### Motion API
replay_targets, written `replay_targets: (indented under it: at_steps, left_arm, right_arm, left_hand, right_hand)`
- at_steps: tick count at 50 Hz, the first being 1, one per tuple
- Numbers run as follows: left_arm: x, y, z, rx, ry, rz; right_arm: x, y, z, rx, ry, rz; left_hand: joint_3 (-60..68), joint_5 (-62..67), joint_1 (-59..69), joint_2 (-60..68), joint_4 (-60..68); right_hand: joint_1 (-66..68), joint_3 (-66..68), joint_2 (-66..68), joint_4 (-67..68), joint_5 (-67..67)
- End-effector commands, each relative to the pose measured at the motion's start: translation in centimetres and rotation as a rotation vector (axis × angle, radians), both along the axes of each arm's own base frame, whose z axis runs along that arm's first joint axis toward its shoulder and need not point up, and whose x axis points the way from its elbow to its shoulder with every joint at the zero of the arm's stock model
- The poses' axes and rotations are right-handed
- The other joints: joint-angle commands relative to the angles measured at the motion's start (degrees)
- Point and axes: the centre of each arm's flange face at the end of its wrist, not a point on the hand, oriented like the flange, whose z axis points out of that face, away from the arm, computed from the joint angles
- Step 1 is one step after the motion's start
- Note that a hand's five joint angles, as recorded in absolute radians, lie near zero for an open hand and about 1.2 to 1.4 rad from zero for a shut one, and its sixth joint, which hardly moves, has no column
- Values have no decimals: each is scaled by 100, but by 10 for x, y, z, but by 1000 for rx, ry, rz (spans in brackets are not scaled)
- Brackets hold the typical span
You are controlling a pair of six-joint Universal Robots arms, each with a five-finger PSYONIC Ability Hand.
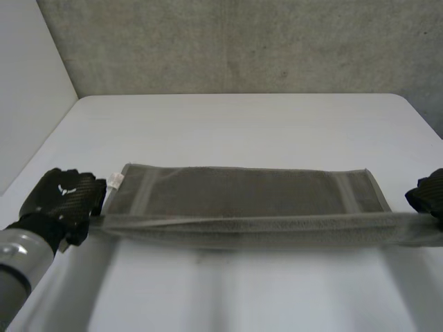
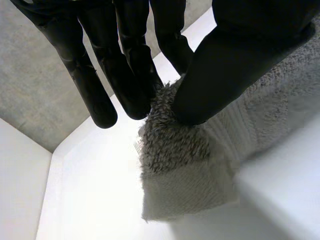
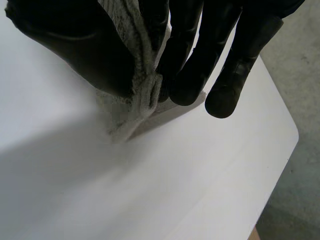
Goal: Fold the towel.
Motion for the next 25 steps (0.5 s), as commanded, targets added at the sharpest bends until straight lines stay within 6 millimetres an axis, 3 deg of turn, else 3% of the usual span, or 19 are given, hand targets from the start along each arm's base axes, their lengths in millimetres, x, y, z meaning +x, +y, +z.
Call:
replay_targets:
  at_steps: [1, 3, 4, 6, 7, 10, 13, 18, 25]
  left_arm:
    - [-10, -54, -14, 1, 28, -30]
    - [-22, -78, -23, 17, 28, -48]
    - [-22, -78, -24, 17, 28, -48]
    - [-33, -104, -35, 32, 46, -54]
    - [-33, -104, -35, 32, 46, -54]
    - [-40, -138, -52, 55, 78, -24]
    - [-41, -147, -58, 64, 75, -12]
    - [-49, -168, -71, 83, 65, 1]
    - [-56, -178, -78, 82, 58, -1]
  right_arm:
    - [2, -54, -34, 34, -50, -29]
    - [23, -68, -42, 47, -47, -13]
    - [23, -68, -43, 47, -46, -13]
    - [43, -84, -55, 54, -43, 3]
    - [43, -84, -55, 54, -43, 3]
    - [52, -117, -71, 9, -78, -28]
    - [54, -127, -78, 1, -93, -40]
    - [75, -142, -91, -19, -104, -31]
    - [82, -154, -104, -31, -81, -51]
  left_hand:
    - [1029, 1074, 1228, 1021, 1020]
    - [1029, 1074, 1228, 1021, 1020]
    - [1029, 1074, 1228, 1021, 1020]
    - [1029, 1074, 1228, 1021, 1020]
    - [1029, 1074, 1228, 1021, 1020]
    - [1029, 1074, 1228, 1021, 1020]
    - [1029, 1074, 1228, 1021, 1020]
    - [1029, 1074, 1228, 1021, 1020]
    - [1029, 1074, 1228, 1021, 1020]
  right_hand:
    - [382, 339, 363, 314, 305]
    - [382, 339, 363, 314, 305]
    - [382, 339, 363, 314, 305]
    - [382, 339, 363, 314, 305]
    - [382, 339, 363, 314, 305]
    - [382, 339, 363, 314, 305]
    - [382, 339, 363, 314, 305]
    - [382, 339, 363, 314, 305]
    - [382, 339, 363, 314, 305]
